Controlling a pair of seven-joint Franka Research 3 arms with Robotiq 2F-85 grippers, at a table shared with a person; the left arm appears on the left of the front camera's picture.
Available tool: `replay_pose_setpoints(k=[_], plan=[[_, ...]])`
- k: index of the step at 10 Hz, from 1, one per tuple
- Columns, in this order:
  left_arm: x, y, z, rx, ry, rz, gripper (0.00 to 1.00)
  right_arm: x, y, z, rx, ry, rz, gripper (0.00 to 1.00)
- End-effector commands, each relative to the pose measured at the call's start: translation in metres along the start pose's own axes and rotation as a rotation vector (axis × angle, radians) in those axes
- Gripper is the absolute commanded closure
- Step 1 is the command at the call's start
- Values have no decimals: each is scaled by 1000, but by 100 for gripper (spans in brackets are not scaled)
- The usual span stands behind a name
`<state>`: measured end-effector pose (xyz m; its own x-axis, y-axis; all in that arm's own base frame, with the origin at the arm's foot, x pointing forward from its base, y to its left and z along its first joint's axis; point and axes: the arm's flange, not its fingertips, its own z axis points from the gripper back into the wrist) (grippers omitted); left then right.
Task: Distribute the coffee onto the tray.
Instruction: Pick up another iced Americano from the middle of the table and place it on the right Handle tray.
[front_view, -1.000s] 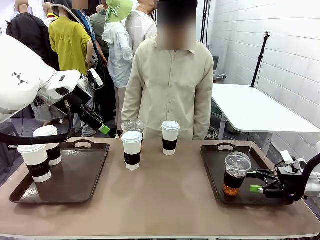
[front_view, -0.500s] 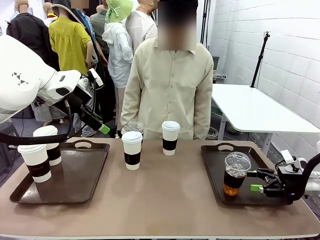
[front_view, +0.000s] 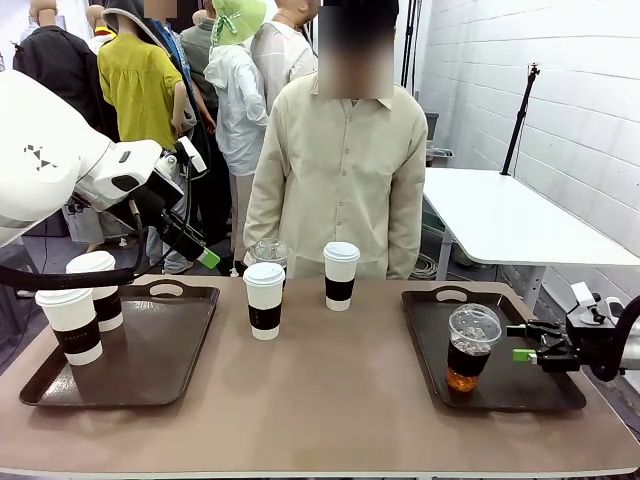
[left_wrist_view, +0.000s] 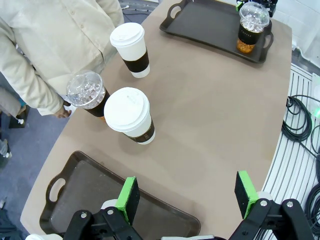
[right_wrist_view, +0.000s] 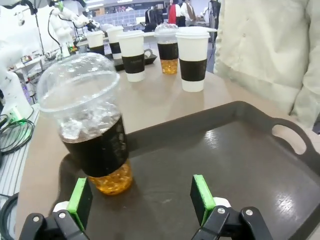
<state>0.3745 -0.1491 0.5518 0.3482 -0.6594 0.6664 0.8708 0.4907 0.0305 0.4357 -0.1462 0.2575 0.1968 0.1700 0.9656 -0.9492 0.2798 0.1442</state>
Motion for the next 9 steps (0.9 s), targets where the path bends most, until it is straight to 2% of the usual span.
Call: replay_pose_setpoints(k=[1,5,9], plan=[[-1,2,0,-8,-5,-4,0,4,-23,-1,34,5,-23,0],[-1,2,0,-8,-5,-4,0,19,-65,-22,82,-4,22,0],[-1,2,0,-8,-5,-4,0,38,-76,-55,151,18,57,0]])
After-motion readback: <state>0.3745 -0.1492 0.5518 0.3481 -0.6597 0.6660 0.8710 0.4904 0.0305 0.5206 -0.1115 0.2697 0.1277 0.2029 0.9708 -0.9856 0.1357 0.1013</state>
